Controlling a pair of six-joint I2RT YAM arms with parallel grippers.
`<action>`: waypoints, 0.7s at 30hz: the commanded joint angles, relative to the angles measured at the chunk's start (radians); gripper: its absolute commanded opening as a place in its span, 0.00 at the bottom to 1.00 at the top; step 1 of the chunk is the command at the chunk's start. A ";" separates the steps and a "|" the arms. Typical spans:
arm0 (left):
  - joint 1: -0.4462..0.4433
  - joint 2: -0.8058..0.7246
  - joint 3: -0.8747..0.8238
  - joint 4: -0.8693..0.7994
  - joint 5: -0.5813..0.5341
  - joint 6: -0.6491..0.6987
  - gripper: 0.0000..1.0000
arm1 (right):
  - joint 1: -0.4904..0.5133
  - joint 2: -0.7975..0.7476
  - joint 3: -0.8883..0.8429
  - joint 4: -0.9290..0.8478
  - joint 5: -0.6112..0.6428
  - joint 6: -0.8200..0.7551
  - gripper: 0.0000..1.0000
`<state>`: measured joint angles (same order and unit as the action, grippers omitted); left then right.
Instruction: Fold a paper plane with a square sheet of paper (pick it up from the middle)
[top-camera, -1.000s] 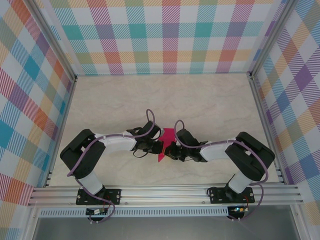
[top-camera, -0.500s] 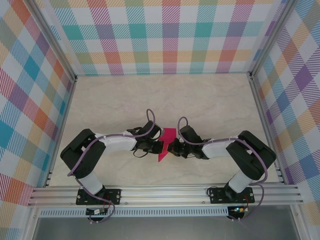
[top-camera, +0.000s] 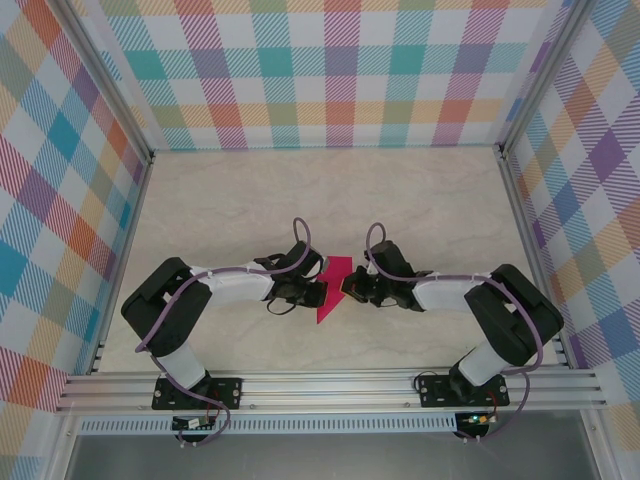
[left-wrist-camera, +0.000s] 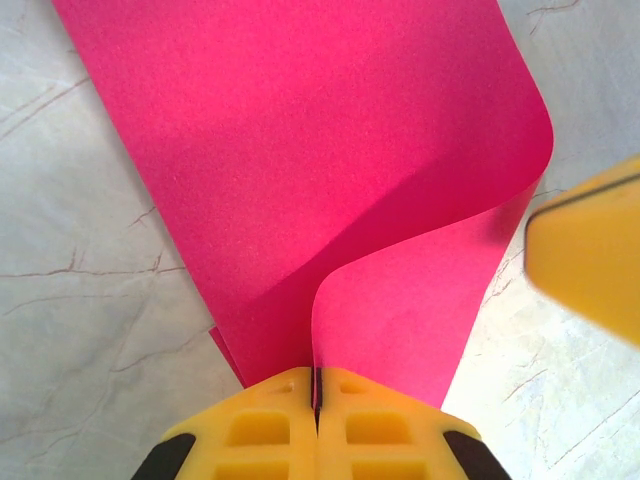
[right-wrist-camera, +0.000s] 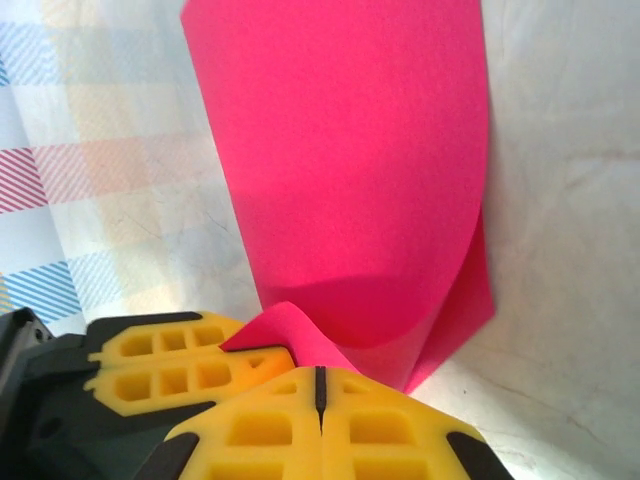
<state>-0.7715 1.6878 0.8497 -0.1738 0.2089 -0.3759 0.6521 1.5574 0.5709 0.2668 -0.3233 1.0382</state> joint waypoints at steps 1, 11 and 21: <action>0.006 0.052 -0.009 -0.070 -0.043 0.020 0.00 | -0.011 0.009 0.027 -0.003 -0.060 -0.043 0.00; 0.006 0.051 -0.005 -0.075 -0.045 0.020 0.00 | -0.029 0.093 0.037 -0.026 -0.016 -0.073 0.00; 0.006 0.058 -0.002 -0.081 -0.048 0.025 0.00 | -0.070 0.045 0.062 -0.051 -0.081 -0.099 0.00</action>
<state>-0.7715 1.6917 0.8566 -0.1814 0.2085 -0.3729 0.5976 1.6436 0.5987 0.2466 -0.3794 0.9771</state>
